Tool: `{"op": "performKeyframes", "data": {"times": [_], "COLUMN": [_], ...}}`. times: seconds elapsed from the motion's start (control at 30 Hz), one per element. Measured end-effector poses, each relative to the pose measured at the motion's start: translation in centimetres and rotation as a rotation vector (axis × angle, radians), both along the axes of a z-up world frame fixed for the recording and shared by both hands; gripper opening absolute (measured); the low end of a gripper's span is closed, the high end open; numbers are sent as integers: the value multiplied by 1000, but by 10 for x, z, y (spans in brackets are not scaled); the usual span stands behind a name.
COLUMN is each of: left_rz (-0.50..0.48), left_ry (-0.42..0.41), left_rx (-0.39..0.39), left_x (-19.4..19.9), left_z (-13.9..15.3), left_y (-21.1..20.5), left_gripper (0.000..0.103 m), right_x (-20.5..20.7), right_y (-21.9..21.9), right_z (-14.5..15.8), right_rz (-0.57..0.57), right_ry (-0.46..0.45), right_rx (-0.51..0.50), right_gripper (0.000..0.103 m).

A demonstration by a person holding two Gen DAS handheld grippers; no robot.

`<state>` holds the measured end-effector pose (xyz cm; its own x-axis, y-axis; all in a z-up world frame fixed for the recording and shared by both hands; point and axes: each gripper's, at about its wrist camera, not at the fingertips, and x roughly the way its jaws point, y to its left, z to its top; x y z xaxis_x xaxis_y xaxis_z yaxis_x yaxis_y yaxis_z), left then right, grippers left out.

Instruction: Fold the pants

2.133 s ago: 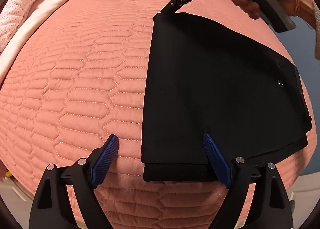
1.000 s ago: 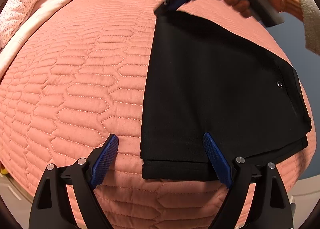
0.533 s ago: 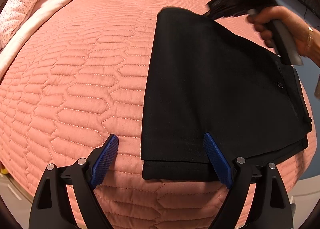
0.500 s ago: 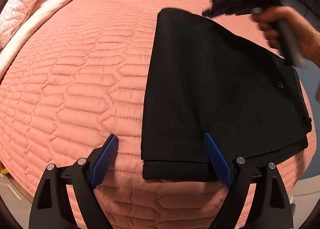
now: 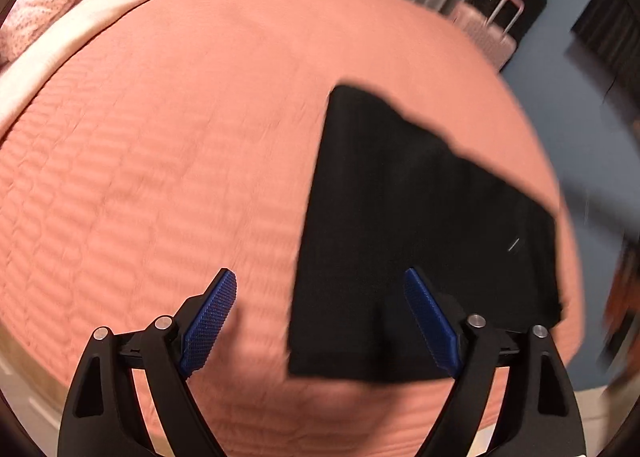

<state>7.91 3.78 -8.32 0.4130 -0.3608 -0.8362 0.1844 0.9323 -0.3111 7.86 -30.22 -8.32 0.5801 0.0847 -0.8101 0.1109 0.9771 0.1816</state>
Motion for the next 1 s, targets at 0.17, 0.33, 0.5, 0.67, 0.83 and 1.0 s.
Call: {"op": "performKeyframes", "data": {"times": [0.17,0.33,0.5,0.67,0.83,1.0], "left_rz": [-58,-76,-145,-231,-228,-250], "left_ry": [116,139,85,106,107,78], "left_rx": [-119,-103,-100,53,172,211], "left_x": [55,62,53,58,61,50], "left_z": [-30,-58,-55,-60,-59,-49], "left_y": [-16,-33,-46,-74,-92,-104], "left_gripper": [83,83,84,82,77,41], "right_x": [-46,-54,-52,-42,-41,-41], "right_y": [-41,-34,-11,8,14,12], "right_z": [-69,-102,-110,-112,-106,-93], "right_rz": [-114,-125,-28,-34,-62,-103], "right_ry": [97,91,33,27,62,68], "right_rx": [145,381,572,505,396,373], "right_gripper": [59,74,79,85,66,31]}}
